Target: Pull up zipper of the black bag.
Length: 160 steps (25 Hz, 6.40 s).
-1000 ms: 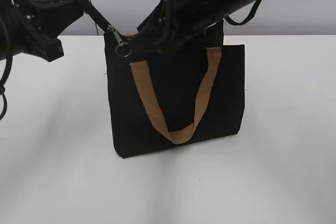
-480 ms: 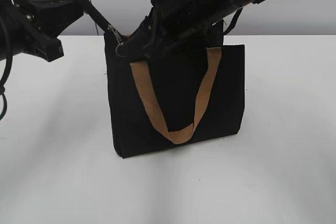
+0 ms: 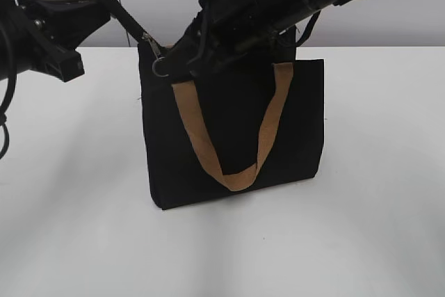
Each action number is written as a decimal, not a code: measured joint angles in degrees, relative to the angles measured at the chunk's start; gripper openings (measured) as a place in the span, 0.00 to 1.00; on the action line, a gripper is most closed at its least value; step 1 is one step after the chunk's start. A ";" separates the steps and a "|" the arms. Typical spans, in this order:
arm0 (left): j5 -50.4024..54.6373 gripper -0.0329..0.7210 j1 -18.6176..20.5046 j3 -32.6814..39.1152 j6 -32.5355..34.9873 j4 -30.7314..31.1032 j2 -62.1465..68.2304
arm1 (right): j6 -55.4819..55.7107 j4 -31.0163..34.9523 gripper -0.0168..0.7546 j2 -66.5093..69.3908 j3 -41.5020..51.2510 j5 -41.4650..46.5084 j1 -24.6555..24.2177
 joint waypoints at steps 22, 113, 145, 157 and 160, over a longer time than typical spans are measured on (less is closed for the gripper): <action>17.34 0.03 0.00 0.00 -0.11 -0.44 -0.18 | 3.69 -4.98 0.02 -1.81 -0.07 2.06 -0.05; 98.44 0.51 -11.99 -3.78 5.54 -31.51 -55.43 | 63.14 -46.07 0.56 -81.44 42.37 17.65 -15.67; 102.93 0.51 -11.99 1.26 8.71 -32.06 -69.73 | 67.52 -49.69 0.56 -97.36 51.00 24.32 -15.67; 102.93 0.51 -11.93 1.26 8.71 -32.06 -69.73 | 67.52 -49.51 0.56 -97.36 51.04 24.32 -15.67; 102.93 0.51 -10.76 1.26 8.71 -32.06 -69.73 | 67.48 -49.47 0.56 -97.36 51.04 24.31 -15.67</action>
